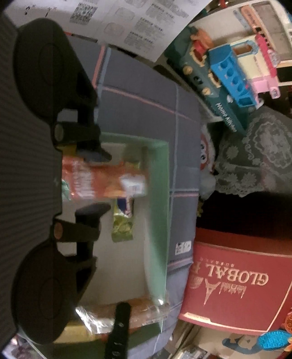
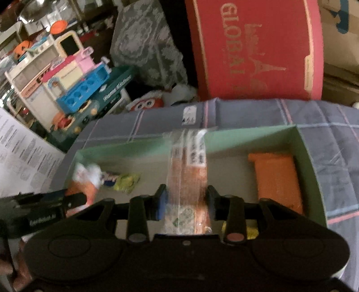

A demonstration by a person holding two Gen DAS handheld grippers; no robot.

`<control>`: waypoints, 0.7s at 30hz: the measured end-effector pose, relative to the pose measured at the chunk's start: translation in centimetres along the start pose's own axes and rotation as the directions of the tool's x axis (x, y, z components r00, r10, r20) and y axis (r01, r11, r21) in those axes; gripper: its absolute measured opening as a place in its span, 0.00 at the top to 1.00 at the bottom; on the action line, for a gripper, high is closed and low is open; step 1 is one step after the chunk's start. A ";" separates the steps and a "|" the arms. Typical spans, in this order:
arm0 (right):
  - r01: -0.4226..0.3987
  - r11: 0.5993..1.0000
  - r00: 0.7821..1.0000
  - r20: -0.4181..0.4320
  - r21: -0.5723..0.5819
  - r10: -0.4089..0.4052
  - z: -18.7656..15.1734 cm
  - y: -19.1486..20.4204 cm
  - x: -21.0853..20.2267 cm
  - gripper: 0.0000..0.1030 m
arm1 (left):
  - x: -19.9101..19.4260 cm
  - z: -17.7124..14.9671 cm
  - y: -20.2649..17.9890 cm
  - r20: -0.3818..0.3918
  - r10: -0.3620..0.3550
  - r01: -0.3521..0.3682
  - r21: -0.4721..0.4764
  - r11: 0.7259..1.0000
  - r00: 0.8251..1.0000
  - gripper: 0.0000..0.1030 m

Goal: Organize snacks
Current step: 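Carry the bread roll and chip bag into the tray and release them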

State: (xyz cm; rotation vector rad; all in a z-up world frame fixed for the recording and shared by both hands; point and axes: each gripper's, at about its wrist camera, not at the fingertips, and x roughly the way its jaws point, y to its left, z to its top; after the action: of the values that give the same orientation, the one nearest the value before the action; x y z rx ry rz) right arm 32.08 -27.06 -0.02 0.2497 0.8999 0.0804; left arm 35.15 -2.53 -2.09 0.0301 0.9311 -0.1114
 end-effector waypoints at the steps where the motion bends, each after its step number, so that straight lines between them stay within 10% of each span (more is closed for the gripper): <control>1: 0.000 1.000 1.000 0.008 0.013 -0.001 0.0 -0.1 -0.1 0.28 | -0.1 -0.1 -0.1 0.005 0.010 -0.010 0.003 1.000 1.000 0.15; 2: -0.001 1.000 1.000 0.022 0.024 0.000 0.0 -0.2 -0.3 0.03 | -0.3 -0.2 -0.2 0.019 0.016 -0.016 0.009 1.000 1.000 0.01; 3: -0.004 1.000 0.999 0.042 0.027 0.003 -0.1 -0.1 -0.6 0.00 | -0.6 -0.4 -0.3 0.035 0.023 -0.023 0.015 1.000 0.999 0.00; 21: -0.061 0.998 0.998 0.036 0.033 0.060 -4.6 0.4 -8.0 0.00 | -6.9 -4.8 -1.2 0.004 -0.002 0.002 0.020 1.000 1.000 0.00</control>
State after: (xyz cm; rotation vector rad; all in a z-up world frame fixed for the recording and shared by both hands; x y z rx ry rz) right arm 23.54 -27.27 3.50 0.3095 0.8597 0.1161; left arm 27.12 -2.79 0.64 0.0477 0.9262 -0.1222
